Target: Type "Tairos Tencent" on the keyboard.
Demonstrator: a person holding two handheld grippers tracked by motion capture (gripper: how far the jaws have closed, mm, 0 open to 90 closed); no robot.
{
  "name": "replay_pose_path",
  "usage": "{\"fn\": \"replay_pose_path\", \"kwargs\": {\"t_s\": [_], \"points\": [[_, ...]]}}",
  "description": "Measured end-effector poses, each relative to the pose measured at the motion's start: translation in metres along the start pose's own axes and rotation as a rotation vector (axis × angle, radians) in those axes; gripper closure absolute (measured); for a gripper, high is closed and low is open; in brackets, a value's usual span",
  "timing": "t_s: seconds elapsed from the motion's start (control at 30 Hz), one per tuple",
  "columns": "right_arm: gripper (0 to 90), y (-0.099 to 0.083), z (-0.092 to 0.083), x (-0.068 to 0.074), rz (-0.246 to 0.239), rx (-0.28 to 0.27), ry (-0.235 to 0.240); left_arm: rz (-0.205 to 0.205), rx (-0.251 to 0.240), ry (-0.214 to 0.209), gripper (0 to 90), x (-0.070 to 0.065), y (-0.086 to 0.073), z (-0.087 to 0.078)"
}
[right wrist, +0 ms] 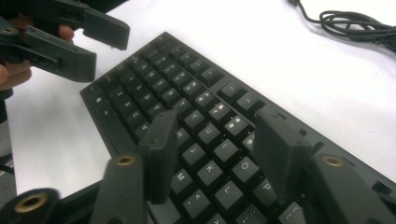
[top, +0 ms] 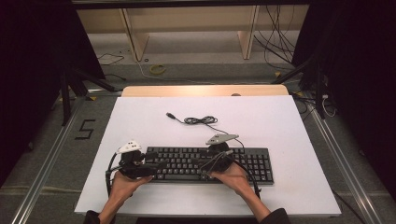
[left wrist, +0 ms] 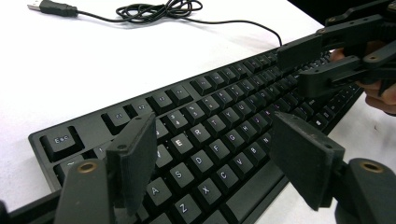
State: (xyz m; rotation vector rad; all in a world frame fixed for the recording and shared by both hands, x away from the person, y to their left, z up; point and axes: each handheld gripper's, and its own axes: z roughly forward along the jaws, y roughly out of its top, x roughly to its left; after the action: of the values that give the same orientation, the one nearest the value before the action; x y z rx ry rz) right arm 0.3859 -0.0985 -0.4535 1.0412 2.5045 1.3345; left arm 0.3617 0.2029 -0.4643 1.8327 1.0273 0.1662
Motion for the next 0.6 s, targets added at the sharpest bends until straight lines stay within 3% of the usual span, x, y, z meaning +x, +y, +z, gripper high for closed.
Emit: {"fn": "replay_pose_path", "kwargs": {"t_s": [0.6], "points": [[43.1, -0.007, -0.017, -0.001, 0.012, -0.054, -0.007, 0.024, 0.035, 0.003, 35.7, -0.002, 0.009, 0.014]]}}
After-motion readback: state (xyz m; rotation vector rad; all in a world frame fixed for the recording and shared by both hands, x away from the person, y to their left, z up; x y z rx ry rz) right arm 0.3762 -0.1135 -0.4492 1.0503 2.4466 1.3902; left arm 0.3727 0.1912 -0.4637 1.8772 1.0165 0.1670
